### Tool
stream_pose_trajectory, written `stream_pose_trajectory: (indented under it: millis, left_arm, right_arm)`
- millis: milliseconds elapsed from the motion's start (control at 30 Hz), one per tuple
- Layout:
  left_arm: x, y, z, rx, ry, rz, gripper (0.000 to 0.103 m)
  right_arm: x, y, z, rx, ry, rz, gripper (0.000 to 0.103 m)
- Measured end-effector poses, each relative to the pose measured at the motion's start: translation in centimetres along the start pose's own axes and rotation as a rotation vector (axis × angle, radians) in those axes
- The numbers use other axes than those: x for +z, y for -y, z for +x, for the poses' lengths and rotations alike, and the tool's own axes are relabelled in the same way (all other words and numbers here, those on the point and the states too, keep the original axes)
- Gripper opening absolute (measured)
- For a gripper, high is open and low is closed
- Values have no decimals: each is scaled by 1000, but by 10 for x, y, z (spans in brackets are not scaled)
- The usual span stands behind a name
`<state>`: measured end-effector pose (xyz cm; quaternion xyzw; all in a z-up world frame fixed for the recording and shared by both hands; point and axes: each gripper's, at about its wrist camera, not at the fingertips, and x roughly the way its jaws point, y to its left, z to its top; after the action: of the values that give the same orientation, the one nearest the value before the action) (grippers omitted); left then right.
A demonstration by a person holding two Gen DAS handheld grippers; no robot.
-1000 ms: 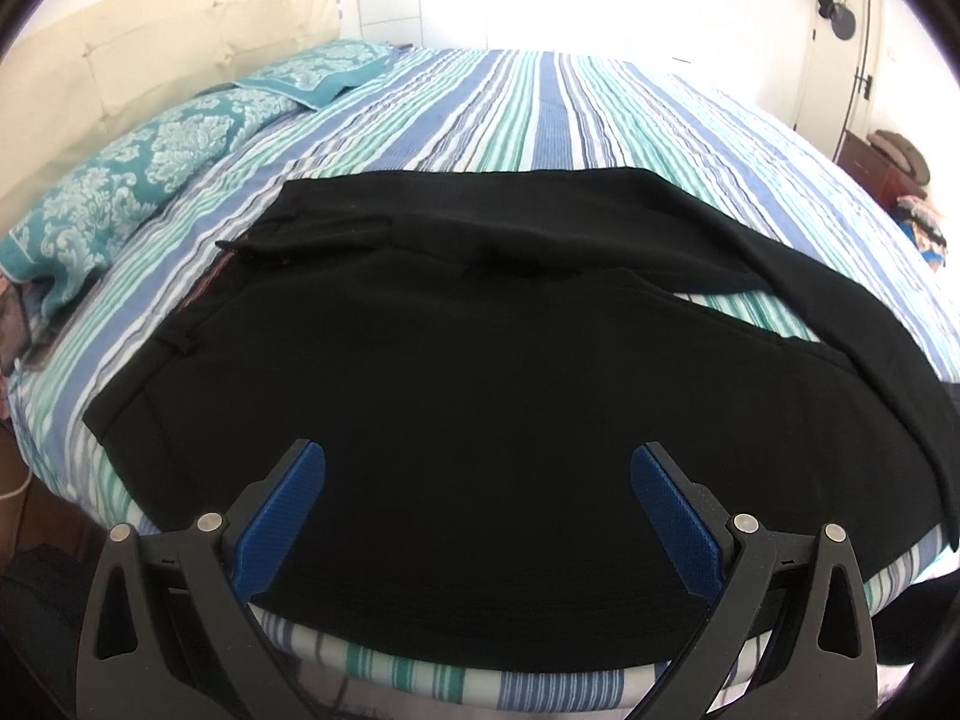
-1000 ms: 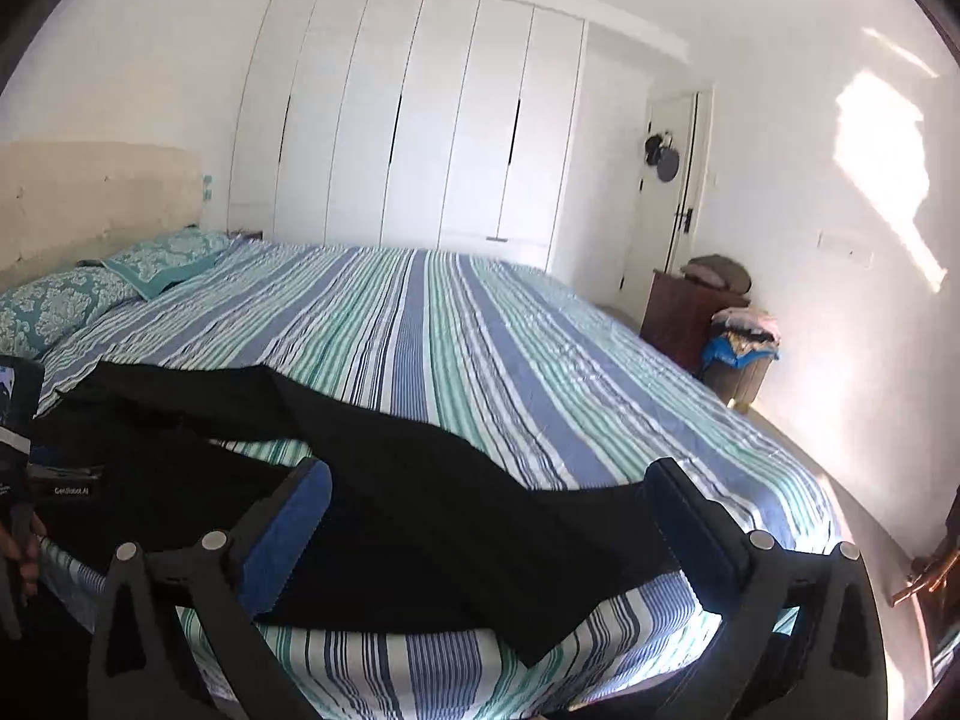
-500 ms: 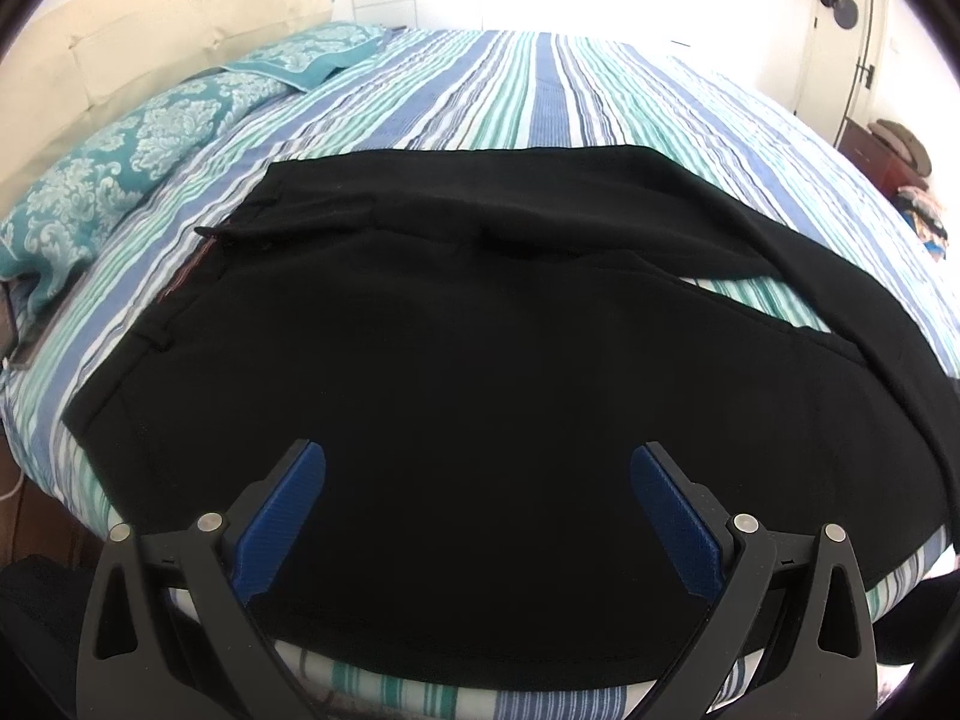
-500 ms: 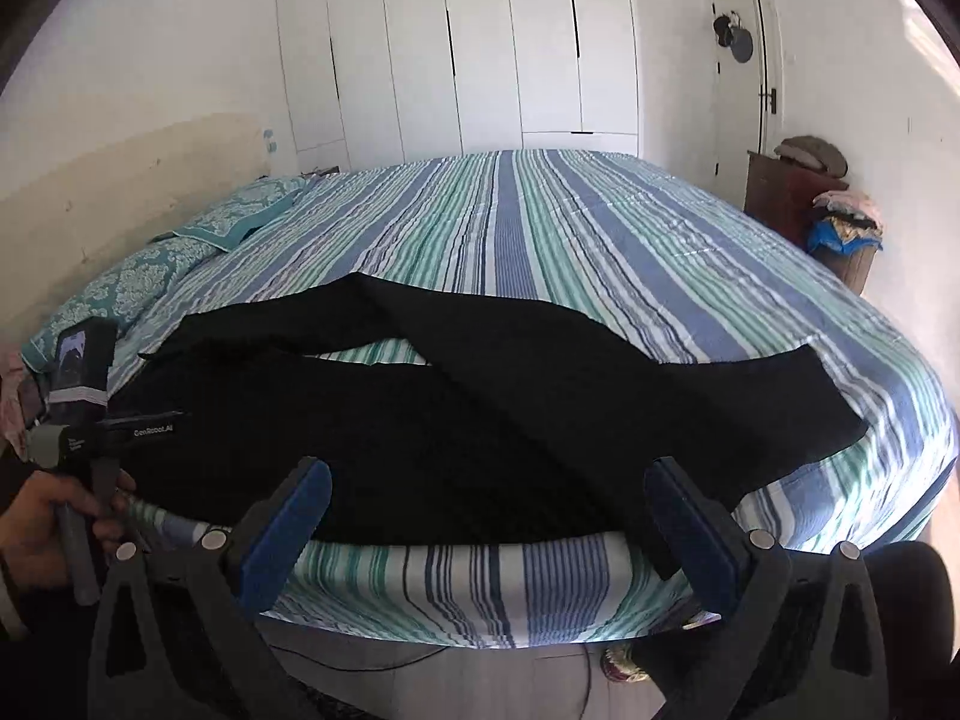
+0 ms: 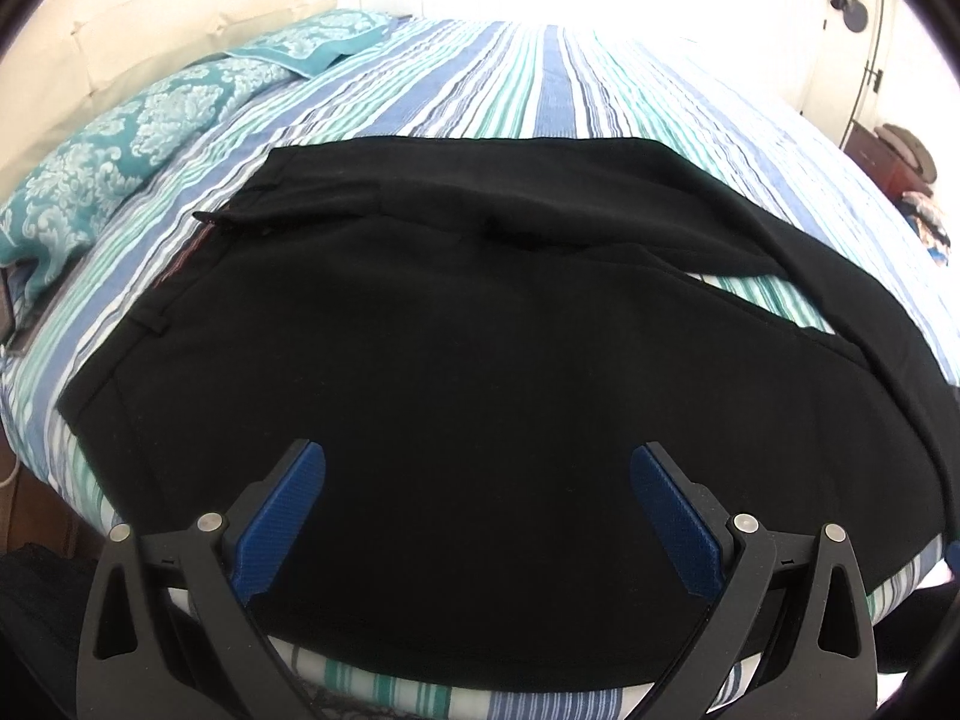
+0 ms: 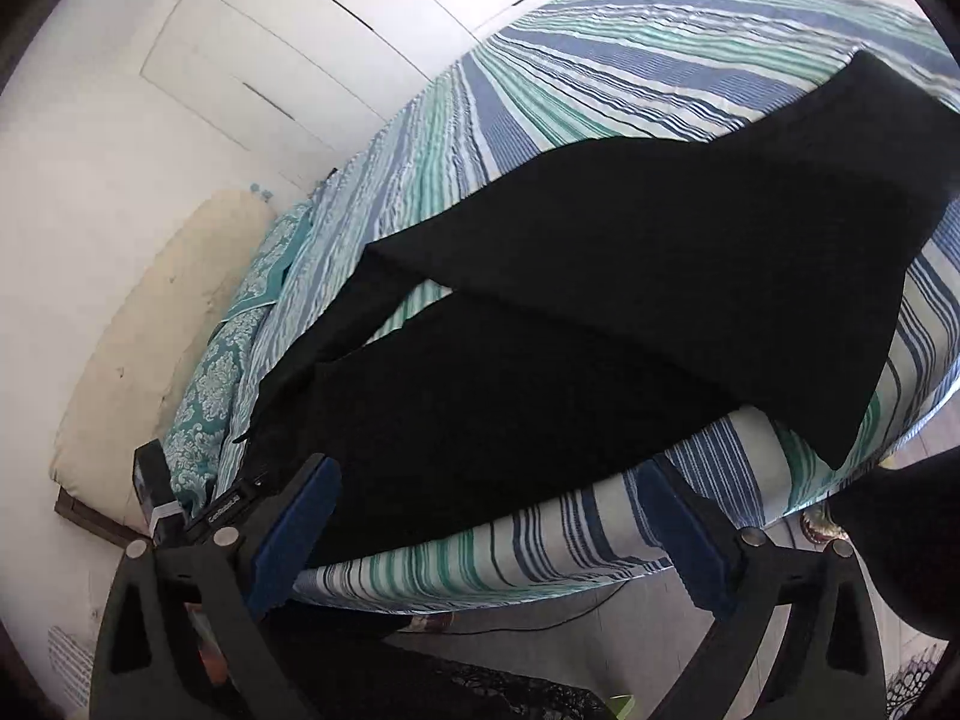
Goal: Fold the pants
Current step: 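Lower the folded leg onto the trousers and open the right gripper, then close the right gripper on the folded trouser legs at the cuffs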
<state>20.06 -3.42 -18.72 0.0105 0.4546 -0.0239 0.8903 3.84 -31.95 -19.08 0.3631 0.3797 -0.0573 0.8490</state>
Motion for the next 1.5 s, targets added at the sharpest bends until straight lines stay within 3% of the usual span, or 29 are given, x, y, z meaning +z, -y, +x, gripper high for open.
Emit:
stream_pose_trajectory:
  millis: [133,267,400,633,733,967,1100,1167,1233,1267,1367,1400,1500]
  left_arm:
    - [-1,2,1,14,3,19,102]
    - [-2,-1,5,19,-14,9,102]
    - [-1,-2,6,16,-26,-10,102]
    - [-1,3,7,25,-23,13,102]
    - [-2,4,7,26,-24,18,102]
    - [-1,0,7,24,-24,4,102]
    - [0,-1,7,22,-30,-5,102]
    - [-1,-1,7,24,-29,0,102]
    - [-1,1,7,27,-28,8,102]
    - [-2,1,7,27,-29,12,102]
    - [-3,4,8,27,-33,21,102]
    - [-3,5,8,27,-35,25,102]
    - [-4,6,10,32,-43,34,102]
  right_arm:
    - [11,18,-4,-100,50,38,98]
    - [22,33,-11,-124,95,91,97]
    - [28,29,-24,-132,177,50,96]
    - [13,34,-7,-130,43,86,96]
    - [8,35,-6,-151,33,73,96]
    - [20,59,-25,-244,144,145,94]
    - [29,67,-38,-238,218,191,92]
    - [33,70,-36,-230,207,196,87]
    - [35,73,-31,-224,169,198,65]
    - [36,75,-29,-228,151,203,60]
    - [34,82,-34,-262,141,239,28]
    - [35,86,-34,-263,133,250,12]
    - [38,85,-39,-231,120,252,11]
